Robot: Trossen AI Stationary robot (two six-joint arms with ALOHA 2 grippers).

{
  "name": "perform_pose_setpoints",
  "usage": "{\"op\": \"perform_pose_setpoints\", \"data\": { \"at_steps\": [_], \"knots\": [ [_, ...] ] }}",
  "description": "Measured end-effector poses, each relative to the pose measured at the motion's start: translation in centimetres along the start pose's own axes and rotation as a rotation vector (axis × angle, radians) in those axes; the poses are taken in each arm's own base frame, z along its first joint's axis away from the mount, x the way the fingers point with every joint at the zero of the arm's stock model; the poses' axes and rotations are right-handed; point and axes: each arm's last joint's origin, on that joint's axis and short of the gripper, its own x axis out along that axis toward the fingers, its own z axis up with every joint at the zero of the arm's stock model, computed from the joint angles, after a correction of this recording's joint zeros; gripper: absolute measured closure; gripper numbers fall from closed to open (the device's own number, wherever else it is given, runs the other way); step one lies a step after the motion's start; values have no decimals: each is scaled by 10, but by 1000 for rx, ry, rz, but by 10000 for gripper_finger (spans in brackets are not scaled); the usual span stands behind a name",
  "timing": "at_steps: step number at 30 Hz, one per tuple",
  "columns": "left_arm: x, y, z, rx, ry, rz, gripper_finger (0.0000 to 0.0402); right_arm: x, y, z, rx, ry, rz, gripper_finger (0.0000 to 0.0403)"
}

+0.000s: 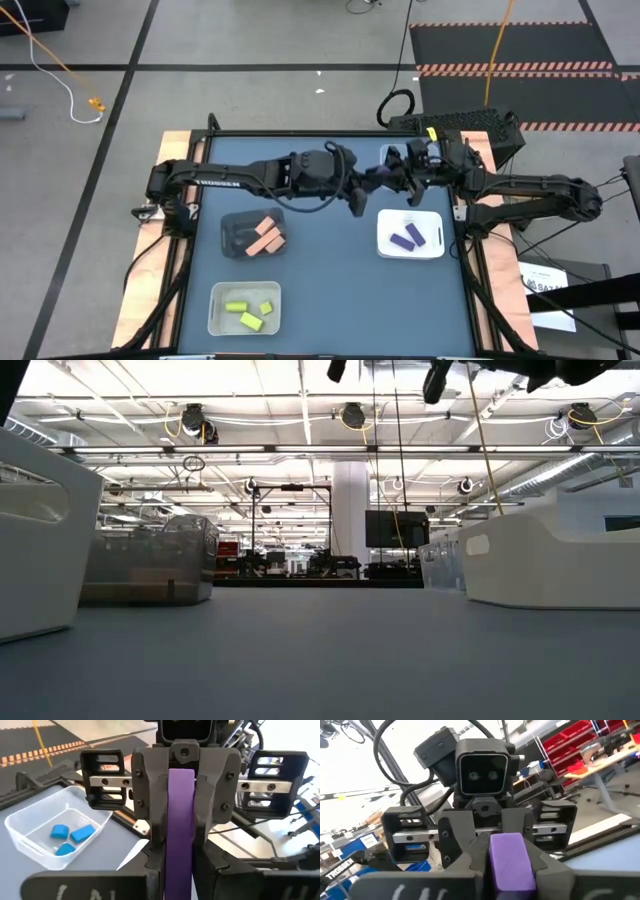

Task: Sort & place blocks by color
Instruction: Put the purple block into the white bin

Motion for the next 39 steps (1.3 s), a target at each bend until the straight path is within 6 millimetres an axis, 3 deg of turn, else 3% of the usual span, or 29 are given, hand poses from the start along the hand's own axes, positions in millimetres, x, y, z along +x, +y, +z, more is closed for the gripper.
{"op": "perform_pose_setpoints", "data": {
  "at_steps": [11, 19, 30, 33, 39],
  "knots": [
    [0, -2, -1, -15, -3, 10, 294, -7, 4, 3, 17, 16, 8, 368],
    [0, -4, -4, -11, 43, -46, 251, -24, 0, 7, -8, 65, -74, 368],
    [-3, -7, -18, -19, 154, -27, 187, -52, 4, 25, -49, -21, -158, 368],
    [-5, -5, -25, -28, 222, 14, 186, -58, 4, 19, 3, 47, -184, 368],
    [-11, 7, -42, -40, 399, 146, 186, -69, 5, -14, 239, 373, -239, 368]
  ]
}}
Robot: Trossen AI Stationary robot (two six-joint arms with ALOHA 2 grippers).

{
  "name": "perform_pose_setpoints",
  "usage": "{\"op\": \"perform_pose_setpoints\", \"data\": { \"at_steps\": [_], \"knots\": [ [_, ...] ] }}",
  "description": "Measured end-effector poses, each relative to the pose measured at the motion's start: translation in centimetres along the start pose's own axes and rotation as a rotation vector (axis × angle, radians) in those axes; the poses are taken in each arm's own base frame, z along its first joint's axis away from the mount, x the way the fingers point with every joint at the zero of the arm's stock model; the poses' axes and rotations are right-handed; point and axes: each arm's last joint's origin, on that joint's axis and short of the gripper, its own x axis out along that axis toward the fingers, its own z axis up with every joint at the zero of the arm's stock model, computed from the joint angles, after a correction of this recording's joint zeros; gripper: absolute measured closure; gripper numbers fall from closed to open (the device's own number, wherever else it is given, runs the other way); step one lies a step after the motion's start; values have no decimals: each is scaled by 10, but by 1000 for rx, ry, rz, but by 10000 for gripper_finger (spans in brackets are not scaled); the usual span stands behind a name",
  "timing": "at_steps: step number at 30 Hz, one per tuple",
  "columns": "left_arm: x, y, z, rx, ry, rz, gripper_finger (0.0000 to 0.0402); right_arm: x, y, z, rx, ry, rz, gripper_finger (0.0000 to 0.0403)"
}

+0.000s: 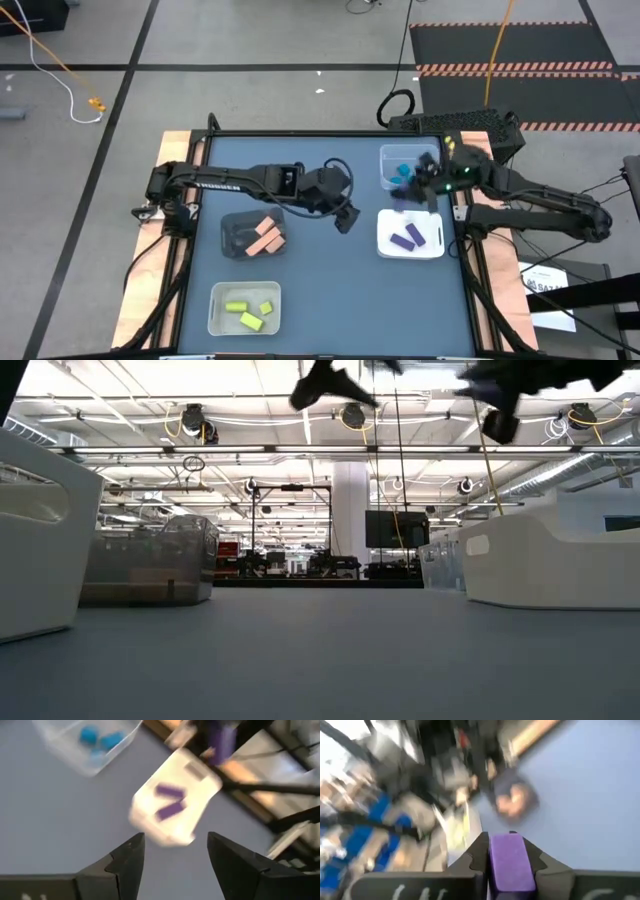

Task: Sort & place blocks by color
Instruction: Put the purple block into the white bin

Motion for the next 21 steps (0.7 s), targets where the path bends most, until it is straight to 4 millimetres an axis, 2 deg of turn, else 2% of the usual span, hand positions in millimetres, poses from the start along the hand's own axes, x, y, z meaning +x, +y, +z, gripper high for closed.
{"op": "perform_pose_setpoints", "data": {
  "at_steps": [4, 9, 18, 21],
  "knots": [
    [-1, 10, -12, -24, 128, 107, 186, 2, -3, -27, 77, 234, -80, 368],
    [-5, 19, -24, -45, 240, 214, 185, 5, -3, -50, 103, 394, -225, 368],
    [-12, 30, -35, -39, 369, 330, 185, 20, 3, -69, 82, 504, -306, 366],
    [-15, 33, -39, -33, 418, 372, 186, 24, 3, -72, 67, 518, -332, 327]
  ]
}}
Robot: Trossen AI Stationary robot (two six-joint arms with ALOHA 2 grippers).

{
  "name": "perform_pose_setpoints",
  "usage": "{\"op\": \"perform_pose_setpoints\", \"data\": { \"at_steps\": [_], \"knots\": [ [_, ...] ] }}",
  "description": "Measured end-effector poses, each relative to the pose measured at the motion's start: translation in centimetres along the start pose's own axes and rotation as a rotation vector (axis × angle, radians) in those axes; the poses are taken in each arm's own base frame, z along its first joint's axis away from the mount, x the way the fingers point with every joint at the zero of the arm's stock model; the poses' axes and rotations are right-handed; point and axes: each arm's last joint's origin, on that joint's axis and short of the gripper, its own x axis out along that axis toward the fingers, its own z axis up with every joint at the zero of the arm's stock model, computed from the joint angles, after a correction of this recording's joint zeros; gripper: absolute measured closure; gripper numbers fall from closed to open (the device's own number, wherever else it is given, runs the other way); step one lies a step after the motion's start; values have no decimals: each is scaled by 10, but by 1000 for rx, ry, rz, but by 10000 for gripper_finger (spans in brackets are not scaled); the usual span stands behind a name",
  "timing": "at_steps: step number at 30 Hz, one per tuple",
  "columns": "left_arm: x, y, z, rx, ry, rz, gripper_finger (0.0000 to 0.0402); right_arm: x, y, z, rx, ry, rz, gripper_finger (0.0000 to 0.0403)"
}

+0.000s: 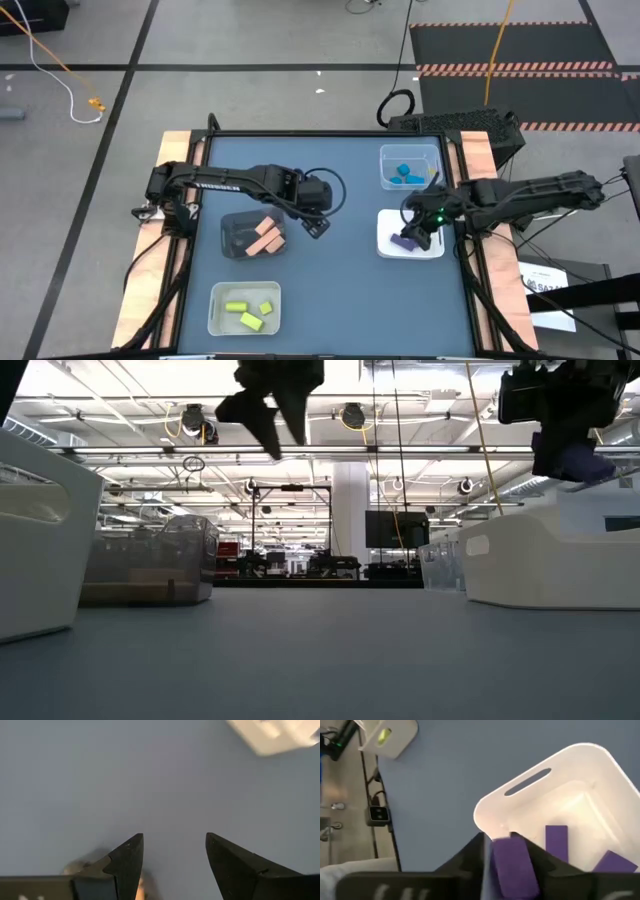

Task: Sort & place blocks by color
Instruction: Put the purple block into the white bin, then return to Home Position

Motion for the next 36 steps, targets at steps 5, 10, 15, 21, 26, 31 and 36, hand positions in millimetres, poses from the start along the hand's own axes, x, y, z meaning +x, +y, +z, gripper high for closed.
{"op": "perform_pose_setpoints", "data": {
  "at_steps": [5, 10, 15, 21, 26, 31, 36],
  "knots": [
    [-1, 8, -8, 12, 85, 79, 186, 5, -1, 0, 4, 25, -23, 248],
    [-8, 9, -13, 70, 111, 82, 186, 4, -2, 0, 8, 29, -27, 192],
    [-39, 15, -24, 135, 58, 67, 186, -2, -3, 1, -5, -9, -11, 172],
    [-92, 41, -46, 122, -107, 73, 186, -7, -5, 4, -67, -124, -94, 177],
    [-122, 73, -84, 39, -208, 60, 186, -9, -8, 7, -105, -222, -193, 180],
    [-131, 109, -128, -90, -319, 28, 186, -10, -9, 9, -139, -282, -268, 181],
    [-116, 133, -158, -145, -435, -90, 186, -11, -4, 15, -199, -345, -231, 181]
  ]
}}
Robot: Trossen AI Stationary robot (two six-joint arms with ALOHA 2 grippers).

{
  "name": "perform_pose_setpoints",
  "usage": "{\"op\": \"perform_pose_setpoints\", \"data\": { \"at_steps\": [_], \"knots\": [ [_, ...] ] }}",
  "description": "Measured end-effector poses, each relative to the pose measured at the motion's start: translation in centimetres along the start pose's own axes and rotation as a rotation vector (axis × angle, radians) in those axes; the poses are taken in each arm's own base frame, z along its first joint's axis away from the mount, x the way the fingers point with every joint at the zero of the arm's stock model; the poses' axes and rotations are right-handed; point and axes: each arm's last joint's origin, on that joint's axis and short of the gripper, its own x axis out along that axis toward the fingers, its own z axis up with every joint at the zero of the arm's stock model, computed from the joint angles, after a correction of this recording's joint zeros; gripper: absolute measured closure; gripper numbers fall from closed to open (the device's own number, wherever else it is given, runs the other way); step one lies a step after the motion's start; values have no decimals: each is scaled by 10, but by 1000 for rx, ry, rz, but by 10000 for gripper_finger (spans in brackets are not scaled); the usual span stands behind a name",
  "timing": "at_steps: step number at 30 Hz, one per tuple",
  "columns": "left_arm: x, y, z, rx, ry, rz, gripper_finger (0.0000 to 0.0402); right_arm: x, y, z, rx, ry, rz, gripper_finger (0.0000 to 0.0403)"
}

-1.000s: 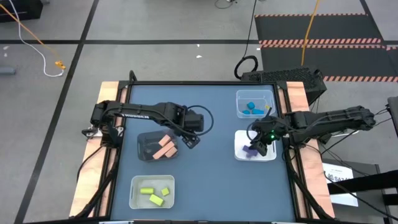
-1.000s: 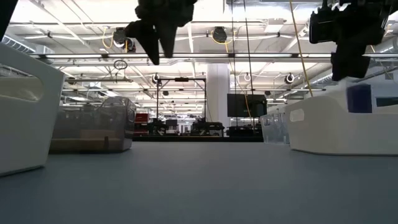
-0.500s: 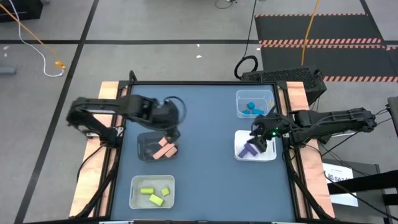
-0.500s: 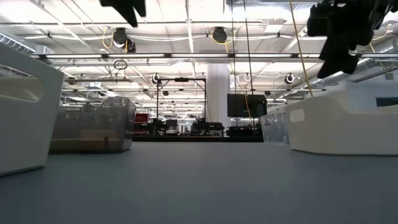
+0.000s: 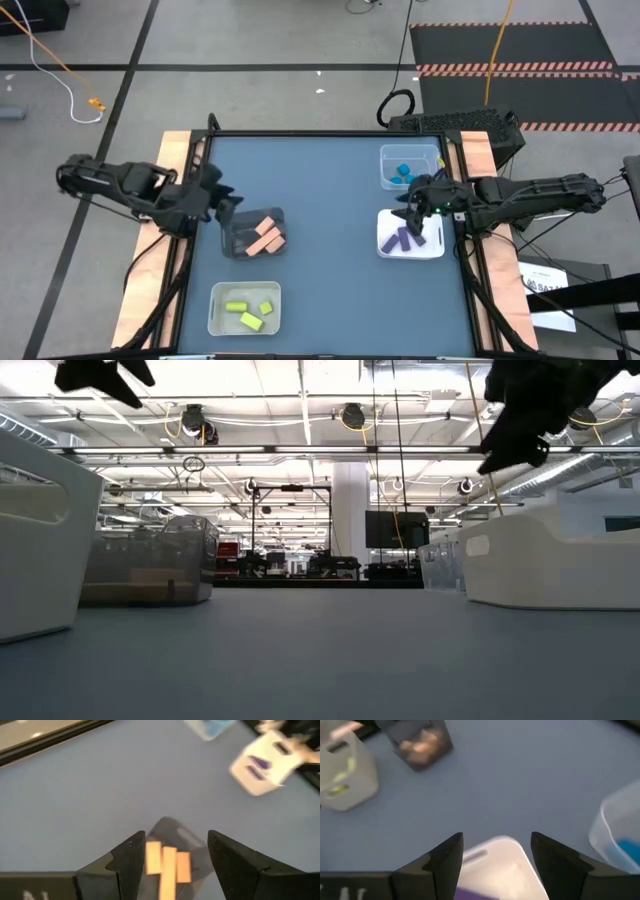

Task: Sort & place blocks by color
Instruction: Return to Home Position

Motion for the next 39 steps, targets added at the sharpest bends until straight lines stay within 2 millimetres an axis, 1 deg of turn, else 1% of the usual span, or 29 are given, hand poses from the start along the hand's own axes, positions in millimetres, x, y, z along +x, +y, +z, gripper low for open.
{"op": "perform_pose_setpoints", "data": {
  "at_steps": [2, 5, 11, 15, 20, 24, 28, 35, 39],
  "knots": [
    [8, 5, -11, 28, -40, -70, 186, 0, 2, 4, -30, -42, 21, 181],
    [26, 9, -27, 91, -100, -157, 186, -1, 5, 10, -73, -114, 29, 181],
    [66, 13, -56, 171, -199, -249, 186, -2, 6, 17, -98, -203, -15, 181],
    [90, 17, -74, 167, -249, -297, 186, -2, 6, 18, -94, -217, -11, 181],
    [114, 27, -96, 105, -300, -358, 186, -2, 7, 18, -94, -215, -5, 181],
    [125, 35, -108, 55, -347, -415, 186, -2, 7, 18, -92, -215, -4, 181],
    [132, 43, -116, 45, -384, -448, 186, -2, 7, 18, -92, -217, -2, 181],
    [143, 57, -133, 65, -357, -416, 186, -2, 7, 18, -92, -217, -1, 181],
    [147, 63, -138, 41, -348, -412, 186, -3, 7, 18, -91, -219, 0, 181]
  ]
}}
